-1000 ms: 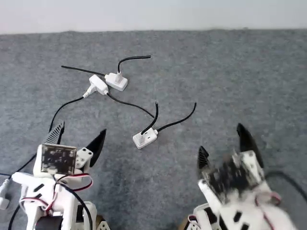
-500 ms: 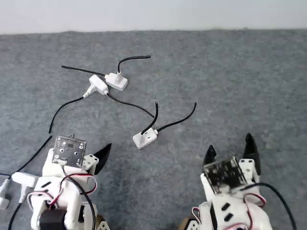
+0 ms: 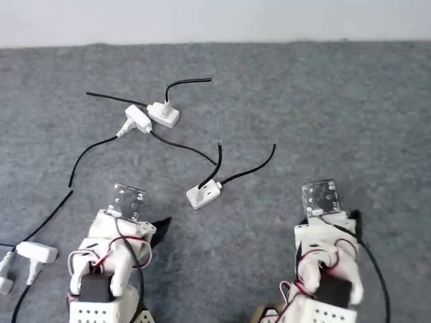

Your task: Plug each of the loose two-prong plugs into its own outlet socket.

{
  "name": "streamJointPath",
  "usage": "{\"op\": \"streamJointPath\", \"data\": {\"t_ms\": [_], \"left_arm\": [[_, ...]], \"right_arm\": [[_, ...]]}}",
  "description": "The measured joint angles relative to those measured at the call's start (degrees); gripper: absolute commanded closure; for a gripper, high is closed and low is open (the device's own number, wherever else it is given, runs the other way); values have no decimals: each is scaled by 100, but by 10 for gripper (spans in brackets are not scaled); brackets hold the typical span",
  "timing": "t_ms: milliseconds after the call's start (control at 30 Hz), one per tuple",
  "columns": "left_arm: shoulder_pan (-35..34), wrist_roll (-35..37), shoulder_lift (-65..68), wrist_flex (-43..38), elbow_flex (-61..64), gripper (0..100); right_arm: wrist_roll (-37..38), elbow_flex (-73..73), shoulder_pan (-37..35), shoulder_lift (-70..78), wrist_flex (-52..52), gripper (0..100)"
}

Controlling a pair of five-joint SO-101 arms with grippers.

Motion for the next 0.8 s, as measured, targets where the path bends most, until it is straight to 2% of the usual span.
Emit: {"op": "streamJointPath", "data": {"t_ms": [133, 267, 533, 800], "left_arm": [[396, 0, 0, 202, 0, 644], [466, 0, 0, 281, 0, 643], [466, 0, 0, 281, 0, 643], [457, 0, 0, 281, 0, 643]], "right_arm": [[-9, 255, -9, 9, -193, 691], [-9, 255, -9, 9, -193, 690], [-9, 255, -9, 9, 914, 690], [-9, 255, -9, 9, 1011, 690]]}}
